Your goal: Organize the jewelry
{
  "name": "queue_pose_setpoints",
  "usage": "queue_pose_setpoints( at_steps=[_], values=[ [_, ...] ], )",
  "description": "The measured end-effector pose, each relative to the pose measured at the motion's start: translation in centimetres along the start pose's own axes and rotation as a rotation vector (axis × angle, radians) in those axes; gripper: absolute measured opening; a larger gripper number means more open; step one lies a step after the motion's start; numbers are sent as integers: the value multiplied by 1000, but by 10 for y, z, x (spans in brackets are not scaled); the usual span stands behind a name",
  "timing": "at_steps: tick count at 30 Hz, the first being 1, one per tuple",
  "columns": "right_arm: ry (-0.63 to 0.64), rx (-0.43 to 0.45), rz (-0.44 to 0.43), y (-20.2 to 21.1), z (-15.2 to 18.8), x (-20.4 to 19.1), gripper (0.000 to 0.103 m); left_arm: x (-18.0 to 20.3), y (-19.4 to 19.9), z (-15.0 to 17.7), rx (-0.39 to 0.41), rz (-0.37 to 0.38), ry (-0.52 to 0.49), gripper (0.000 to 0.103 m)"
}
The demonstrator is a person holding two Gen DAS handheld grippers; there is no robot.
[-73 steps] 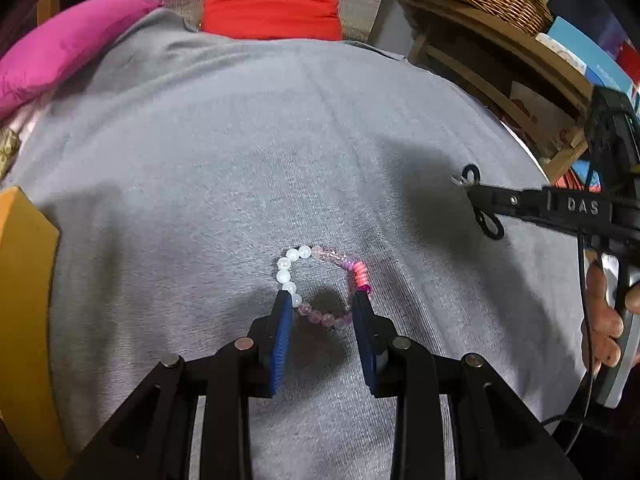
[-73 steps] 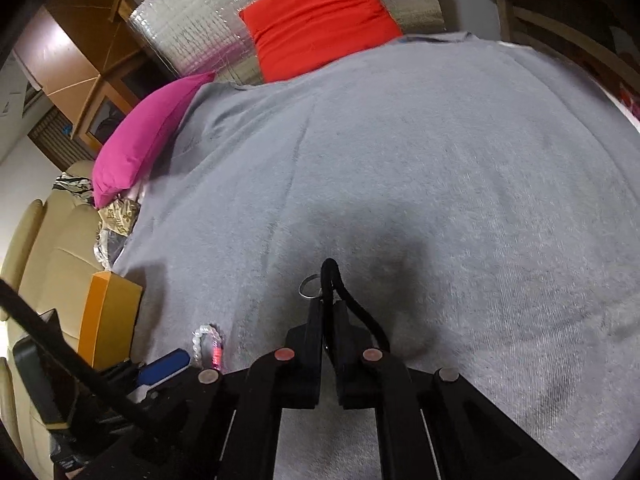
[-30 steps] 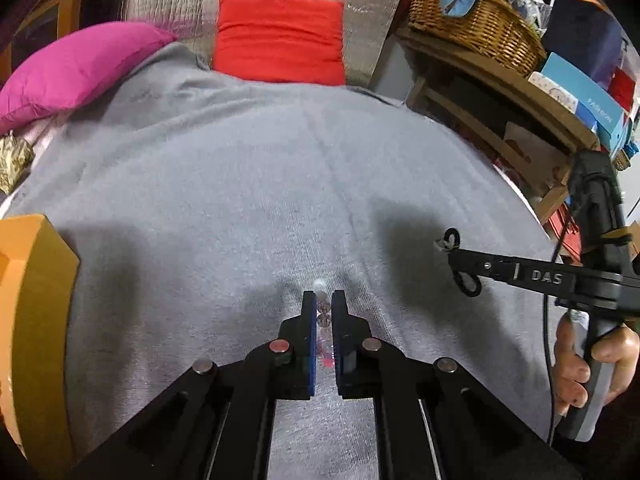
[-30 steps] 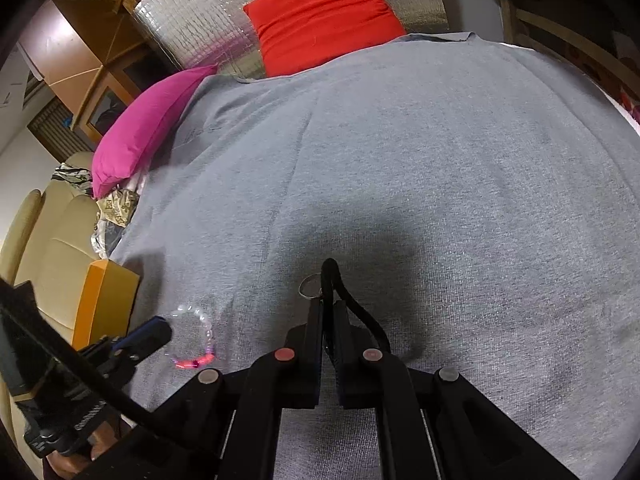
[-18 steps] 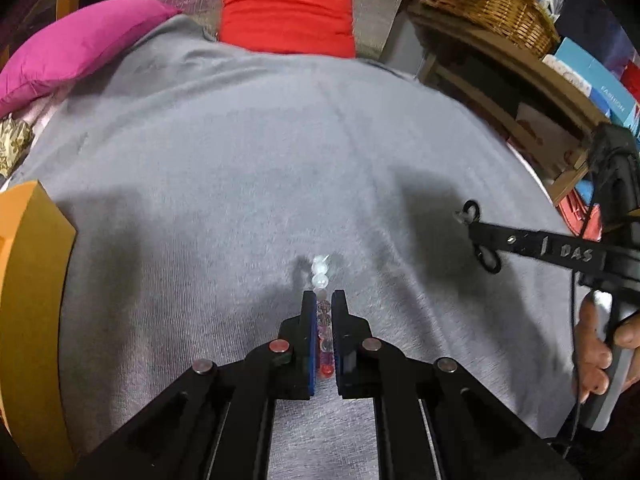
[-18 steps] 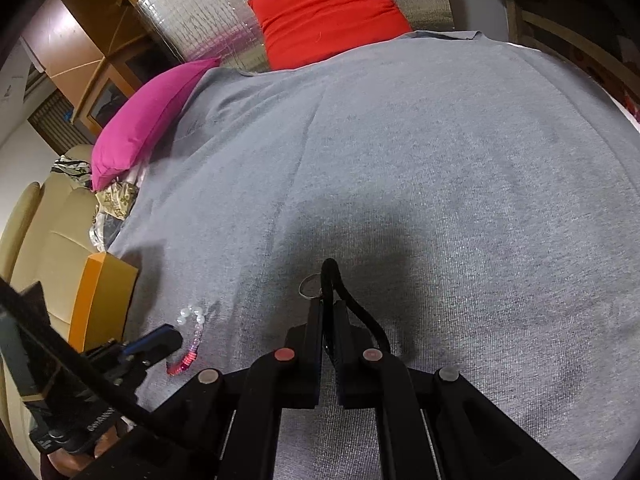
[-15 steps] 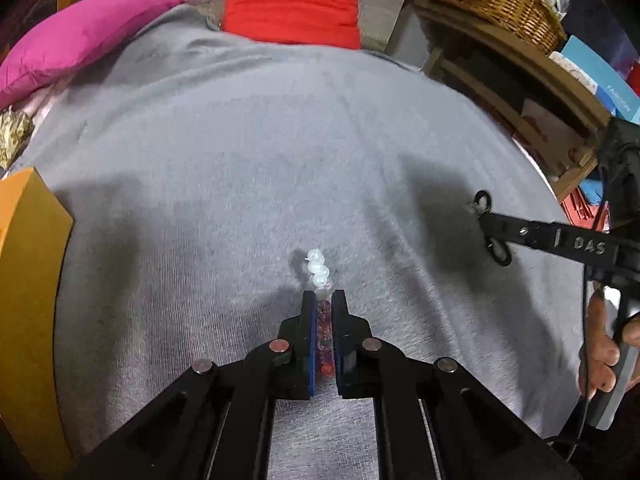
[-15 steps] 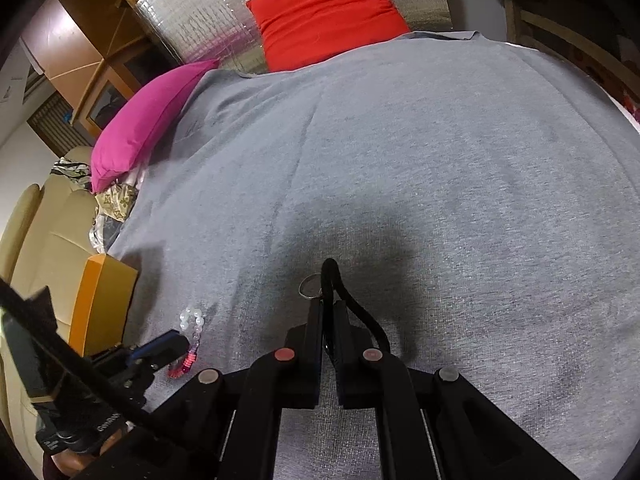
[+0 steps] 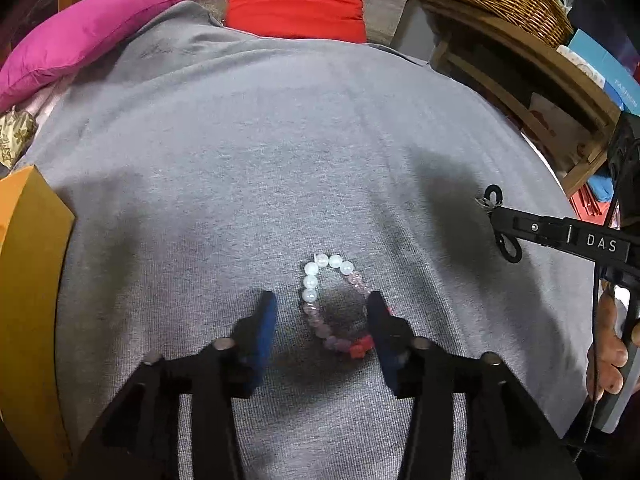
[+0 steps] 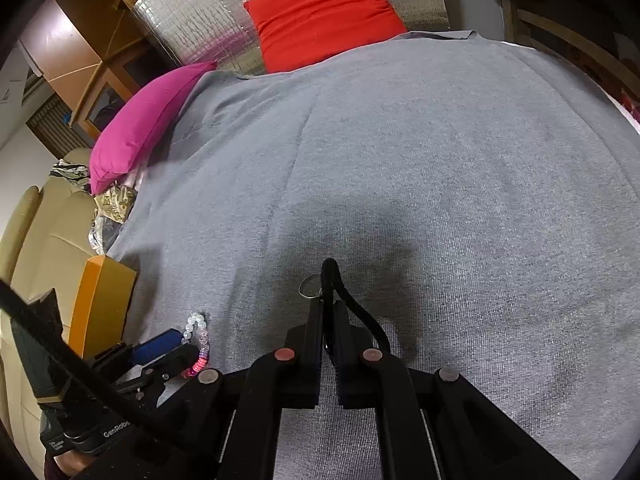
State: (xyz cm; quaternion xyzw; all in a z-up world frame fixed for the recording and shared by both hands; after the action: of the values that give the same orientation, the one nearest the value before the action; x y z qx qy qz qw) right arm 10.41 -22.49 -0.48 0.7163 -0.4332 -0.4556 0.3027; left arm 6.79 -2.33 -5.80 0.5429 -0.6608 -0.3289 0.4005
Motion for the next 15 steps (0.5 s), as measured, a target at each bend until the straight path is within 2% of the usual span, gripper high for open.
queue_pose_setpoints(
  at_steps=[5,6,9,15],
  values=[
    [5,-5,2,-2,2,0,6,2,-2,0,0,5,-12,48],
    [5,-7,1,-2,2,-1,6,1,-2,0,1,3,-14,44],
    [6,-6,4,-2,2,0,6,4,-5,-1,-3,11,-31,21],
    [-2,-7,5,-1,2,1,6,11,-8,0,-4,-8,-79,9]
  ],
)
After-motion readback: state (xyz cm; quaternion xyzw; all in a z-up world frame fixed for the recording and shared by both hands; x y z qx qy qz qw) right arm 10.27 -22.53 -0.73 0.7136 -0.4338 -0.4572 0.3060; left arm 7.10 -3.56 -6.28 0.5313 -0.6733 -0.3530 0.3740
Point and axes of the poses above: each gripper's, at about its wrist camera, not at the fingertips, and y roughly against the way its jaws point, x to its right, z to its underside, the point moved 10 cm from there along -y, roughly the way its jaws point, and after that the axes turned 4 degrees about -x, right-handed, at the moved point
